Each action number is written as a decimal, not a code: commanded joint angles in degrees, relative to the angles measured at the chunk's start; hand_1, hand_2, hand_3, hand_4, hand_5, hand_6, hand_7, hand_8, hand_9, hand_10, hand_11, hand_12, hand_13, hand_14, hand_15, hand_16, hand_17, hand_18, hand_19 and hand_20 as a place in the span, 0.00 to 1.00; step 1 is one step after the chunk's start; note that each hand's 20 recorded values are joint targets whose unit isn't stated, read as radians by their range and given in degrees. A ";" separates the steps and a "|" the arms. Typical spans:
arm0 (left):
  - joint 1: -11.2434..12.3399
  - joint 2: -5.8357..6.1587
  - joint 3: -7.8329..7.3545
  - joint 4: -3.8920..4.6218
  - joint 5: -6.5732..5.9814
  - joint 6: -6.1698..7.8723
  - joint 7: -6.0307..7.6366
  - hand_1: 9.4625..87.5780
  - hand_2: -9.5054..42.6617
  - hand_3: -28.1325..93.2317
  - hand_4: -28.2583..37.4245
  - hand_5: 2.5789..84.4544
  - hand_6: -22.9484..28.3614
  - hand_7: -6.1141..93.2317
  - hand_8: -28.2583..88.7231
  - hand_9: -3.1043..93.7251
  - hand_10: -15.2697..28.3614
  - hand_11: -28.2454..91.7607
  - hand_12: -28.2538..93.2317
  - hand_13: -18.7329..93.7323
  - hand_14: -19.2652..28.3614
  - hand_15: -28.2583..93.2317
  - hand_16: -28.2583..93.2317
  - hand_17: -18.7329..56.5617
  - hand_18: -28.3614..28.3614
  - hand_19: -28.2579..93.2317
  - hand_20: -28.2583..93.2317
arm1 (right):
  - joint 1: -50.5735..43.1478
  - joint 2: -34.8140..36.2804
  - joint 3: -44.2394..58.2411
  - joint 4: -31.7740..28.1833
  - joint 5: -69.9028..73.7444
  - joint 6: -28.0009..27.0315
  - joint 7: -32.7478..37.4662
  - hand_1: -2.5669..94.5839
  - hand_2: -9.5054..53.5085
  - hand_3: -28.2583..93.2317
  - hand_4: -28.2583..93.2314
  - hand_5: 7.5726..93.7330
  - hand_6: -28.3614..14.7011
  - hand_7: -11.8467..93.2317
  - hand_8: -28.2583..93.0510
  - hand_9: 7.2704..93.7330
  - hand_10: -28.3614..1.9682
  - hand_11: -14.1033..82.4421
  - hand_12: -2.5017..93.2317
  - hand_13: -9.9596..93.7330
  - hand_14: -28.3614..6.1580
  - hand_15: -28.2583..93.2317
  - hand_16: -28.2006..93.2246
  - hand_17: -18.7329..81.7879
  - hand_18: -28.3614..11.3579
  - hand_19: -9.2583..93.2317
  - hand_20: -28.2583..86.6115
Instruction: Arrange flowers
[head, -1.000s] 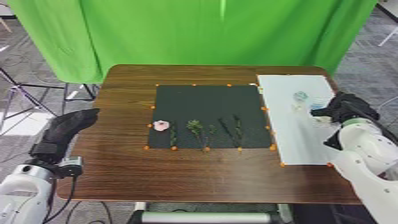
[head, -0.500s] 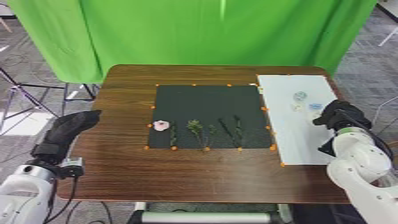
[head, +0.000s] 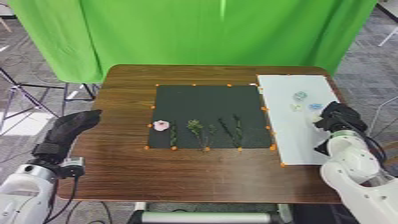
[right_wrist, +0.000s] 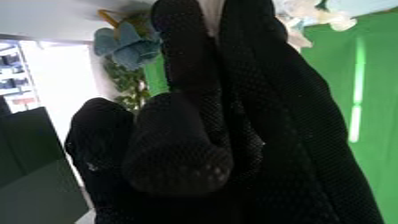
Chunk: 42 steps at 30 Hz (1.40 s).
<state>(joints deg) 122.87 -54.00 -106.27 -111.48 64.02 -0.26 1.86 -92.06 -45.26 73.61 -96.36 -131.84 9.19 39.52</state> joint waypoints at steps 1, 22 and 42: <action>1.02 -0.54 -0.47 -0.45 -0.26 -0.07 -0.40 0.18 0.29 0.71 0.00 0.53 0.47 0.18 0.18 0.46 0.67 0.37 0.30 0.45 0.77 0.31 0.23 0.28 0.68 0.27 0.33 | 0.04 0.88 0.20 -1.58 -0.71 3.90 -0.79 0.73 0.00 0.63 0.09 0.84 0.64 0.31 0.39 0.99 0.67 0.25 0.48 1.00 0.85 0.76 0.49 0.81 0.35 1.00 0.76; -0.20 0.29 0.41 -0.21 -0.62 0.54 0.44 0.17 0.29 0.71 0.00 0.51 0.49 0.18 0.18 0.46 0.67 0.37 0.30 0.45 0.77 0.31 0.23 0.28 0.68 0.27 0.33 | 46.24 -2.74 -40.88 -4.19 11.18 -3.38 -26.28 0.71 0.00 0.66 0.08 0.80 0.67 0.36 0.39 0.97 0.64 0.23 0.50 0.99 0.84 0.75 0.51 0.80 0.38 1.00 0.76; -1.60 -0.18 1.30 0.22 -1.17 1.23 1.16 0.16 0.30 0.71 0.00 0.51 0.51 0.17 0.18 0.46 0.67 0.37 0.30 0.45 0.77 0.31 0.23 0.28 0.66 0.26 0.33 | 53.15 -18.89 -52.62 11.20 9.61 -10.01 -35.64 0.72 0.00 0.66 0.08 0.78 0.68 0.36 0.38 0.95 0.68 0.23 0.49 0.98 0.85 0.75 0.51 0.80 0.40 1.00 0.75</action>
<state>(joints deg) 121.84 -53.38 -104.92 -111.46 63.44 0.15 2.62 -39.23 -61.62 22.76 -86.80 -119.52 -0.70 5.60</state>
